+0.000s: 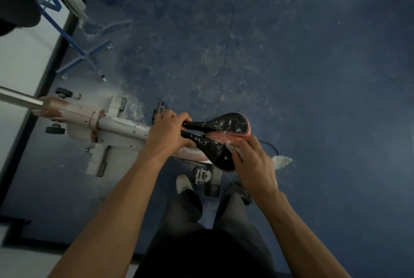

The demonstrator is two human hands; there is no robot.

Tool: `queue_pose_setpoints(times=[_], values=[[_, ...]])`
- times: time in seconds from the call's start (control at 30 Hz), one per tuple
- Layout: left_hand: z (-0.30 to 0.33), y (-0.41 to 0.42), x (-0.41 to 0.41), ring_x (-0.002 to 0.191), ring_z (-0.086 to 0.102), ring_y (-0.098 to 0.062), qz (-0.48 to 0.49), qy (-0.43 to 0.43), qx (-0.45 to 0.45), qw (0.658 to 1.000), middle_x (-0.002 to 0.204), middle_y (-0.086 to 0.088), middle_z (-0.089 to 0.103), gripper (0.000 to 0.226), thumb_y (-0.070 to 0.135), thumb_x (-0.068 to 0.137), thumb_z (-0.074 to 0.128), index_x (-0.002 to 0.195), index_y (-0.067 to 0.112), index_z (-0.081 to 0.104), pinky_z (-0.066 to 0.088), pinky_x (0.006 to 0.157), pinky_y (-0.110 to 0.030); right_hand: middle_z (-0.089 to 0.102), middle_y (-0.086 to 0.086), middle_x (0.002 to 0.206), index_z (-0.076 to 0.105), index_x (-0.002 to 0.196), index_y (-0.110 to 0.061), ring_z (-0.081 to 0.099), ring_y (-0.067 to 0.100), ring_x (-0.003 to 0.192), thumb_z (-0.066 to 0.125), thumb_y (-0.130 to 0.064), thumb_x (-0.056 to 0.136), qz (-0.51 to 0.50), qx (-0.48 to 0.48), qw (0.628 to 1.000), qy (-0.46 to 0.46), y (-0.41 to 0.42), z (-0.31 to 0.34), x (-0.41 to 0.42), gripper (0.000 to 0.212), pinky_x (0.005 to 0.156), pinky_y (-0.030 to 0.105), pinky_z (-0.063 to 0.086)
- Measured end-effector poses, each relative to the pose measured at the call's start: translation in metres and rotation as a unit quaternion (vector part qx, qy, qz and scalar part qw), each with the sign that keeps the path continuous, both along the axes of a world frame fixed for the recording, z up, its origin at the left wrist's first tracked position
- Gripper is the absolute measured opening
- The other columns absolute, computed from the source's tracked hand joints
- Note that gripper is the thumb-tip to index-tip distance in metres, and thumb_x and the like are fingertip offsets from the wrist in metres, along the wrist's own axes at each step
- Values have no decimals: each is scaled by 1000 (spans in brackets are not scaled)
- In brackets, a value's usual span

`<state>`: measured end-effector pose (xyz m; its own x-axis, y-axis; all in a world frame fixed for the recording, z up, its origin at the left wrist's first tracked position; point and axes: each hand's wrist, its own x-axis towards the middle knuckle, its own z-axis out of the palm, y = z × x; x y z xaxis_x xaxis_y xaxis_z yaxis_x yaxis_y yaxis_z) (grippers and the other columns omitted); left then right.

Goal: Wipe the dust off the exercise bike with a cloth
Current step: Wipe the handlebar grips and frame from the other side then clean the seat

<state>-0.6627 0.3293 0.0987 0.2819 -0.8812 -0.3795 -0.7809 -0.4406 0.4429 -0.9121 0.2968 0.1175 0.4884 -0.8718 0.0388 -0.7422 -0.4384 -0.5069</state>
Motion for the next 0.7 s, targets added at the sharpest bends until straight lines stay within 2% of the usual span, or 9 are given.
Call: queue_pose_setpoints(times=[0.2,0.33,0.47,0.57,0.63,0.7], values=[[0,-1,0,111,41,-22,-1,-1,5,1000,121,0,51,69,51,64,90,124,35,58,40,84,-32,60,-9,108,69,107,-25,63,18,83,67,-20,96,7,12,999,33,7,-3,-22,12,56,31,49],[-2,0,0,111,41,-23,0,-1,4,1000,122,0,52,70,52,64,89,125,35,59,43,85,-34,62,-7,116,71,110,-23,67,16,85,65,-25,99,-12,9,1000,1,-2,-2,-2,12,61,41,57],[0,1,1,115,42,-25,1,-3,4,1000,122,1,51,71,52,65,89,126,35,58,46,87,-38,62,-4,116,70,111,-18,65,16,83,65,-24,99,35,-3,999,8,6,-5,-12,14,53,32,53],[1,0,0,116,42,-25,1,-5,7,1000,123,1,50,70,51,66,89,126,36,57,43,84,-36,62,-5,103,71,106,-18,62,15,74,68,-24,97,-9,-20,999,28,16,-4,-27,12,48,27,44],[0,0,0,118,42,-25,3,-2,8,1000,123,1,50,70,51,66,89,127,36,58,43,86,-36,63,-3,102,72,106,-17,64,15,71,69,-21,96,-21,-26,999,18,18,-2,-18,11,52,23,38],[1,0,0,118,42,-25,5,1,8,1000,123,1,51,70,51,66,89,127,36,58,44,88,-38,63,-2,106,72,107,-17,66,15,74,68,-22,96,19,-22,999,16,20,-2,-6,12,55,23,39]])
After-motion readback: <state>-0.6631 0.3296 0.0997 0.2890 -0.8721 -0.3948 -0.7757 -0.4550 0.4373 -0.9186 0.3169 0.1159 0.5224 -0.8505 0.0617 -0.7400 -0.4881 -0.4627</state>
